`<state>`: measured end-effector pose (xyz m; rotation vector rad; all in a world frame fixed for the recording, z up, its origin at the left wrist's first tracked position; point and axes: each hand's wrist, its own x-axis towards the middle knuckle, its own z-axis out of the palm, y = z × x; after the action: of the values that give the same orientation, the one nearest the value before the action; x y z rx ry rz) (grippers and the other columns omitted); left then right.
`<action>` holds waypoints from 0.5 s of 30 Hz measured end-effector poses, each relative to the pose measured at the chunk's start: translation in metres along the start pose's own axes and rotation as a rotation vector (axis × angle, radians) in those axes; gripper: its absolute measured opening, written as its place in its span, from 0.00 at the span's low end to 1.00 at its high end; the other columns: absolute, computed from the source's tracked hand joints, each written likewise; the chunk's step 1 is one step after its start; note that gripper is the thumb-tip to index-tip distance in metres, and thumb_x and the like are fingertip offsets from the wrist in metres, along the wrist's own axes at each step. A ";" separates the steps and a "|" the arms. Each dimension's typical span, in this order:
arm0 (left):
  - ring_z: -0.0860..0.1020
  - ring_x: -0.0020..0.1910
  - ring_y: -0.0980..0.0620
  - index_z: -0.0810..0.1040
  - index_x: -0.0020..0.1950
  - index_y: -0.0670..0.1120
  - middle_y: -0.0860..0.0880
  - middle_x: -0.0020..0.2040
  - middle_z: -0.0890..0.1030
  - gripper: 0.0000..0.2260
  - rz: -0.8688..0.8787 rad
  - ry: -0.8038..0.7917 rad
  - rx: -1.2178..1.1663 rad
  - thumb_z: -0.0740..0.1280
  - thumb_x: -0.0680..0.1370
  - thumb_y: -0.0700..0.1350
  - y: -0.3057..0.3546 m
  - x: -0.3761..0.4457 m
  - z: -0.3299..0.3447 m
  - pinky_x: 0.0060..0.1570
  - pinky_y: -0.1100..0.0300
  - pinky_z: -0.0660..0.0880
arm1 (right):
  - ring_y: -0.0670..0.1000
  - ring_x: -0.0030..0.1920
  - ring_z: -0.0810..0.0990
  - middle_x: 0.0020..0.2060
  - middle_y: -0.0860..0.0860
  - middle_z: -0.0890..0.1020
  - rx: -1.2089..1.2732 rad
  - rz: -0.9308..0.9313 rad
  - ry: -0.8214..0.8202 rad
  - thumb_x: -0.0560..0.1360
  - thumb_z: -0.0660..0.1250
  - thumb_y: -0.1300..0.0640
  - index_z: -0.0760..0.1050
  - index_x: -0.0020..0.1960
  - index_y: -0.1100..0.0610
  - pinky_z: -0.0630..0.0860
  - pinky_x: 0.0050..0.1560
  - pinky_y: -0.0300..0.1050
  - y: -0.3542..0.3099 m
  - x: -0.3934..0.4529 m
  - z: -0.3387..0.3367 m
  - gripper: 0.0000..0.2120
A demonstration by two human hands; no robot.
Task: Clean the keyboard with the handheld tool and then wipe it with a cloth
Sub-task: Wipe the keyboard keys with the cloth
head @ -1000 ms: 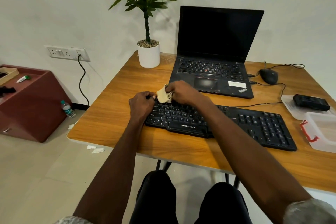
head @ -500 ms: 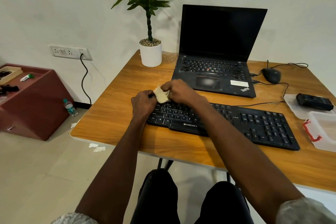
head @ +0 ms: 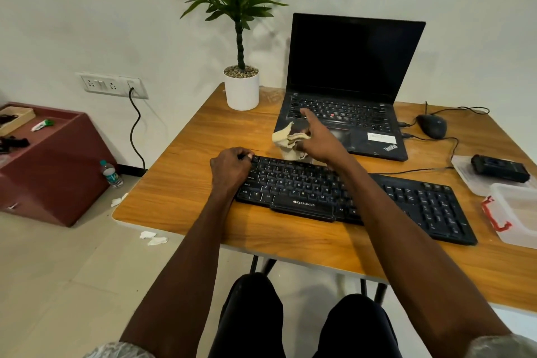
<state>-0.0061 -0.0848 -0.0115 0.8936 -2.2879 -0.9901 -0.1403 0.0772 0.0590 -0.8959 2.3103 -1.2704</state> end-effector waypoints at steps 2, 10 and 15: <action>0.80 0.55 0.49 0.84 0.55 0.49 0.50 0.53 0.84 0.10 0.001 -0.002 0.010 0.65 0.78 0.49 0.000 0.000 0.000 0.67 0.46 0.66 | 0.52 0.39 0.77 0.53 0.55 0.77 0.134 -0.008 -0.017 0.74 0.62 0.73 0.54 0.77 0.41 0.76 0.40 0.53 0.001 0.001 -0.001 0.41; 0.79 0.55 0.49 0.83 0.55 0.49 0.50 0.54 0.84 0.10 0.012 0.002 0.026 0.65 0.79 0.49 0.000 -0.001 -0.001 0.67 0.49 0.65 | 0.56 0.50 0.83 0.52 0.59 0.83 0.829 0.134 -0.033 0.75 0.65 0.69 0.74 0.63 0.64 0.82 0.49 0.51 -0.009 0.002 -0.009 0.16; 0.79 0.55 0.49 0.83 0.55 0.49 0.50 0.53 0.84 0.10 0.015 0.003 0.031 0.65 0.79 0.49 0.000 0.000 0.000 0.67 0.48 0.65 | 0.60 0.54 0.81 0.51 0.60 0.83 0.907 0.210 0.011 0.73 0.69 0.67 0.74 0.62 0.67 0.78 0.57 0.60 -0.012 -0.002 -0.006 0.18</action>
<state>-0.0059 -0.0850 -0.0111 0.8882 -2.3097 -0.9489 -0.1380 0.0770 0.0721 -0.3128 1.4747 -1.9329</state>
